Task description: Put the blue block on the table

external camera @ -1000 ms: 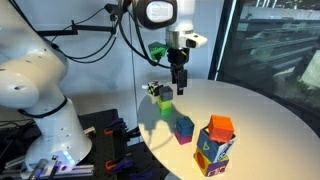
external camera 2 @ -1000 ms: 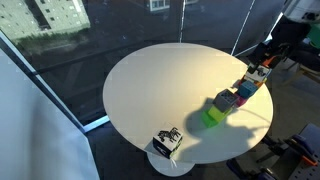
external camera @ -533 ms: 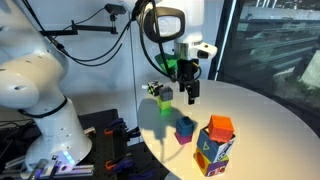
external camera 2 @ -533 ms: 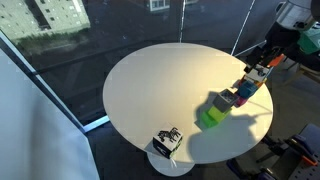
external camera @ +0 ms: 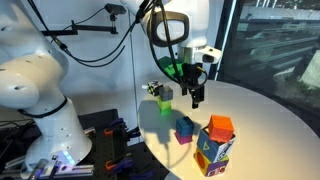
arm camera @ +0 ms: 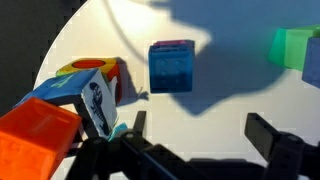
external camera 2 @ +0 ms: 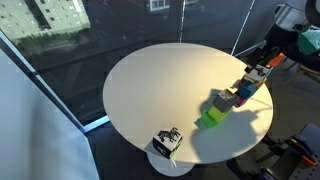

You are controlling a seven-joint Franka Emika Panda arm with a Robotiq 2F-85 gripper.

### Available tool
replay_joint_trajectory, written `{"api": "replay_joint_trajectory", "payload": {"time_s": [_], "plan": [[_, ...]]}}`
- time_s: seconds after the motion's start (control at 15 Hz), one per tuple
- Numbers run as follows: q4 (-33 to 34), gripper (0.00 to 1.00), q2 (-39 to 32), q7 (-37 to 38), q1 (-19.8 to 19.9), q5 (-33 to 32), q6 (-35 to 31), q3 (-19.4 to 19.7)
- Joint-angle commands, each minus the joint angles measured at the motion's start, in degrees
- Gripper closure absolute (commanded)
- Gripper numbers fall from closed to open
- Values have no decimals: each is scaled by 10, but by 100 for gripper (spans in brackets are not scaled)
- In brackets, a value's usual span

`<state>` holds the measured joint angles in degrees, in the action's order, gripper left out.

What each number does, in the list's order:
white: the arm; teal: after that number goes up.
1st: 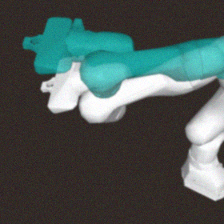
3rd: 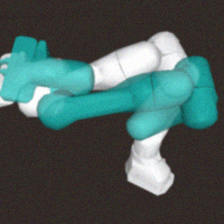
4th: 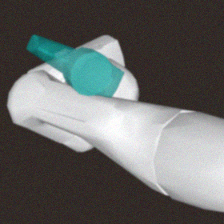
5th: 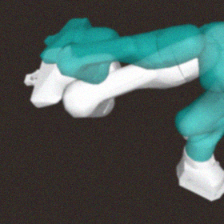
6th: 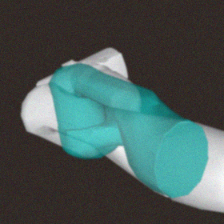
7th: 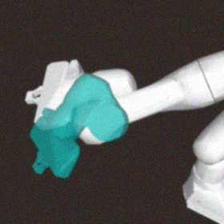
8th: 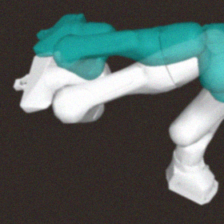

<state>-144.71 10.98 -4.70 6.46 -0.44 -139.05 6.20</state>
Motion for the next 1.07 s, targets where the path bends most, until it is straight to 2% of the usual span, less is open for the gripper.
{"api": "replay_joint_trajectory", "payload": {"time_s": [0.0,0.2,1.0], "plan": [[1,0,0,0,-2,-1,1,2],[1,0,0,0,-2,-1,1,2],[8,0,-86,23,6,-16,-7,7]]}}
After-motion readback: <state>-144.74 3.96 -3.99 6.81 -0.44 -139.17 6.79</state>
